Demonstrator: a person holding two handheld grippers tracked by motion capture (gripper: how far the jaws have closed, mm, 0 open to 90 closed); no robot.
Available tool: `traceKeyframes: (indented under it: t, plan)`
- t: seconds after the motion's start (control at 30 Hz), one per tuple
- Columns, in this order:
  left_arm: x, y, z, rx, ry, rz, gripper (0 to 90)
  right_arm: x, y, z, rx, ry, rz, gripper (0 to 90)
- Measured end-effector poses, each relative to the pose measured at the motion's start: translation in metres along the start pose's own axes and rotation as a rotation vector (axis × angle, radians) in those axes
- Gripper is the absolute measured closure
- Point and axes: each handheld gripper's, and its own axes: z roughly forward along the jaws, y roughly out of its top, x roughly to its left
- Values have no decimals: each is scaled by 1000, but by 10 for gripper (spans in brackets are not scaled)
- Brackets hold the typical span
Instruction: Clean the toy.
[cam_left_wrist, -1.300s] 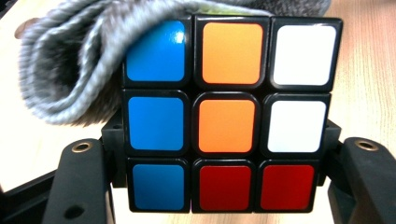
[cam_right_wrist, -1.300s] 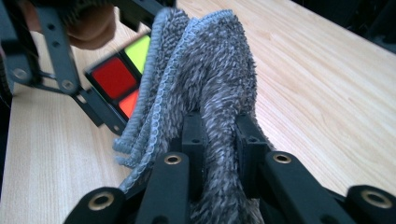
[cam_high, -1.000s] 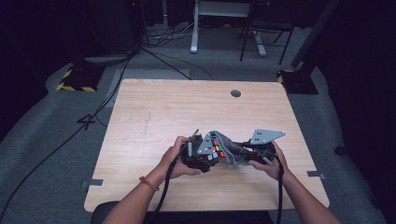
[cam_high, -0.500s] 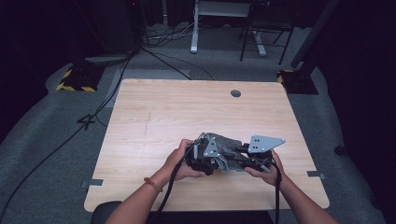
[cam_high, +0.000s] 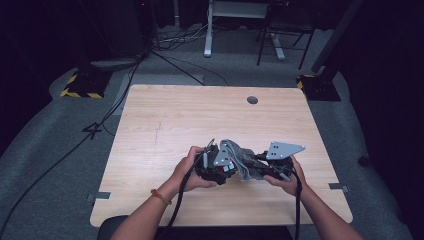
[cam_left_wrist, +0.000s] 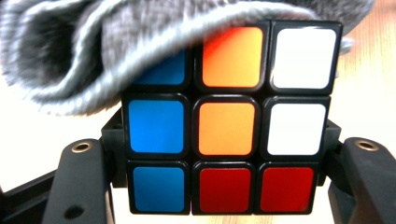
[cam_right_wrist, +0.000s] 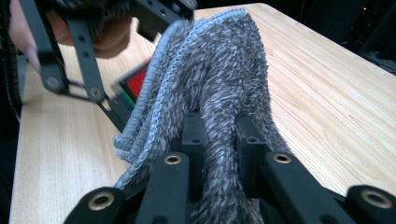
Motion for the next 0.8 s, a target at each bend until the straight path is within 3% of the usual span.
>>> traceKeyframes:
  t: [0.43,0.8]
  plan:
    - [2,-1,-11,-27,5,4,332,-5,-4,3,42,-31,2,778]
    - [-1,0,-4,-5,-7,13,332,5,2,-1,-6,1,-14,780]
